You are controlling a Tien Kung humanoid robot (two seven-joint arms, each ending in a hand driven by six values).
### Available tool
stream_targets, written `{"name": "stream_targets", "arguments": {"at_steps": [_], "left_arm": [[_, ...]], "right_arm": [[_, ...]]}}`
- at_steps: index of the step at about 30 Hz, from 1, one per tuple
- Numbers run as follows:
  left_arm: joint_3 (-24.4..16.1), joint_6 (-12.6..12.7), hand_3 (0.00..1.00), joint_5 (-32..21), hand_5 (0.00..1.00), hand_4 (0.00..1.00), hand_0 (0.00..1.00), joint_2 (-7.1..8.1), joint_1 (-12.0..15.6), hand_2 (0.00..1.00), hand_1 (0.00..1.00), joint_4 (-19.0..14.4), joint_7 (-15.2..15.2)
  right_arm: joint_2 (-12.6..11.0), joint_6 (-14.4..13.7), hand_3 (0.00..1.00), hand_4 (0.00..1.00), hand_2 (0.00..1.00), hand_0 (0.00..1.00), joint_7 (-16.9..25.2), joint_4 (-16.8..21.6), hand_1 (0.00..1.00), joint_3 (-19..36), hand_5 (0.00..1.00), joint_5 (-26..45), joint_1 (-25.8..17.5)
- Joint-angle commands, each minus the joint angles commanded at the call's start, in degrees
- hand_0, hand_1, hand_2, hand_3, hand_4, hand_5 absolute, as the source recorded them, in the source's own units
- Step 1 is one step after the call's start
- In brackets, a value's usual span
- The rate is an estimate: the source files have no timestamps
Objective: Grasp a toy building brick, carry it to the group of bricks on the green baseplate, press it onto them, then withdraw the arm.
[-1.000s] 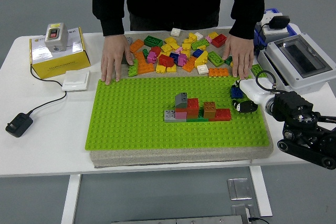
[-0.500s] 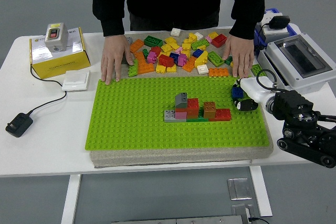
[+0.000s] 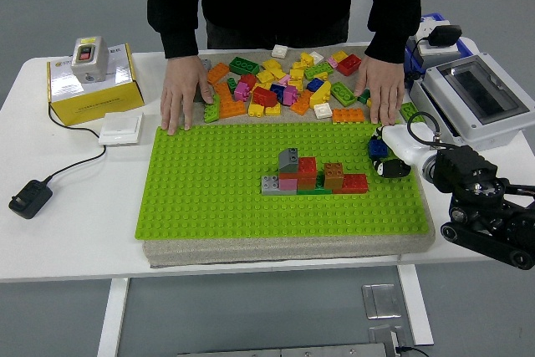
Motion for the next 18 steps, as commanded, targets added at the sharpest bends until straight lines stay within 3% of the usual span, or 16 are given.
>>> {"name": "stream_targets", "arguments": {"at_steps": [3,18], "left_arm": [[0.01,0.09,0.704,-0.04,0.643,0.115,0.713,0.0,-0.02,0.628,0.683,0.0,-0.13],[0.91,0.2,0.702,-0.89,0.651,0.112,0.712,-0.05,0.05,0.626,0.679,0.0,-0.66]], "right_arm": [[-0.11,-0.33,0.655,0.39,0.664,0.058,0.15,0.11,0.192,0.11,0.344,-0.15,0.07],[0.12,-1.31,0.648,0.398,0.656,0.05,0.83,-0.07,0.185,-0.67,0.347,-0.04,0.05]]}}
